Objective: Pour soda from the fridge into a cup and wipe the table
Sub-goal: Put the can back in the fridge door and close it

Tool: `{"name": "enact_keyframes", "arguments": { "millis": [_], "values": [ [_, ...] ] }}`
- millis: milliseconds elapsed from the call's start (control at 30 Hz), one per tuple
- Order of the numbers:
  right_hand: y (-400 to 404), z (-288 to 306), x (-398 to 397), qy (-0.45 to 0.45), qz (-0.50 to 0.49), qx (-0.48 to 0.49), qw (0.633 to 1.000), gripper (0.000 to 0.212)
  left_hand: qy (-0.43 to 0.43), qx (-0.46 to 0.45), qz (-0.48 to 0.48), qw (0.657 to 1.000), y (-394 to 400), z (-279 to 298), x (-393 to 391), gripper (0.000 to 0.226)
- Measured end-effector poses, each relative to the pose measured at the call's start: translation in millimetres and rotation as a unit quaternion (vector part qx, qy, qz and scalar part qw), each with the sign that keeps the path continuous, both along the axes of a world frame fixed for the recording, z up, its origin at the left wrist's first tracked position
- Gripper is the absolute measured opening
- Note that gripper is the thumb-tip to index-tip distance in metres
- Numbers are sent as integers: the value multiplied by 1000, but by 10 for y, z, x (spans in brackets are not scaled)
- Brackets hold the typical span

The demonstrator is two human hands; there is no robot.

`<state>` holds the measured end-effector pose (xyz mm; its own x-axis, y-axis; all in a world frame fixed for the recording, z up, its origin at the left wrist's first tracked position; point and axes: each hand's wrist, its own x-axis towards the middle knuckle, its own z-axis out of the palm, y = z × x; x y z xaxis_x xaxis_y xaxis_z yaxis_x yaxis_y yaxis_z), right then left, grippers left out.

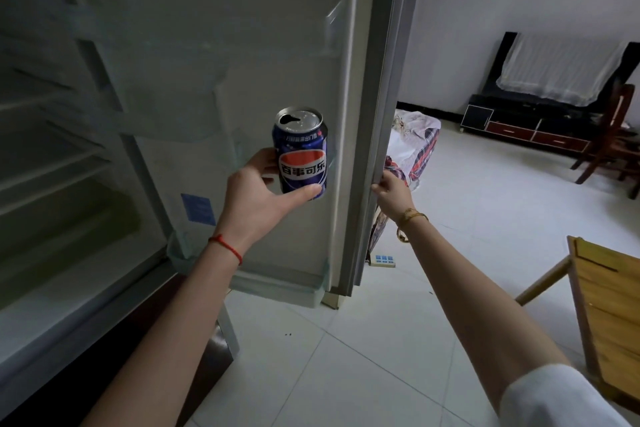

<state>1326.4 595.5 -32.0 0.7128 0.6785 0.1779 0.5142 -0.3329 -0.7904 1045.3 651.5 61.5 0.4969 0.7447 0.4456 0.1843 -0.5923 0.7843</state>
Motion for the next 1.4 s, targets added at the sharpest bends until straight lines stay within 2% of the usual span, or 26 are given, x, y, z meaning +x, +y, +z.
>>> {"name": "enact_keyframes", "arguments": {
  "millis": [167,367,467,733,900,1000,1233,1333,1400],
  "values": [
    [128,1,190,-12,3,15,1000,18,-5,4,-7,1000,233,149,230,70],
    [309,-97,437,-10,-5,23,1000,15,40,-1,6,999,476,123,437,56],
    [348,-75,484,-4,-4,23,1000,12,44,-14,13,999,581,137,534,56],
    [334,-15,566,-2,39,35,999,15,72,-29,37,996,756,141,780,63],
    [319,8,587,-5,67,42,997,29,100,-46,46,993,752,100,832,61],
    [307,18,597,-1,71,41,997,26,125,-43,53,990,732,107,855,61],
    [276,31,595,-7,74,32,997,17,154,-110,43,981,690,164,900,60],
    [246,32,578,-7,75,29,997,17,173,-139,29,975,673,211,905,45],
    [224,42,559,-12,74,28,997,16,175,-156,14,972,666,248,897,53]
  ]
}}
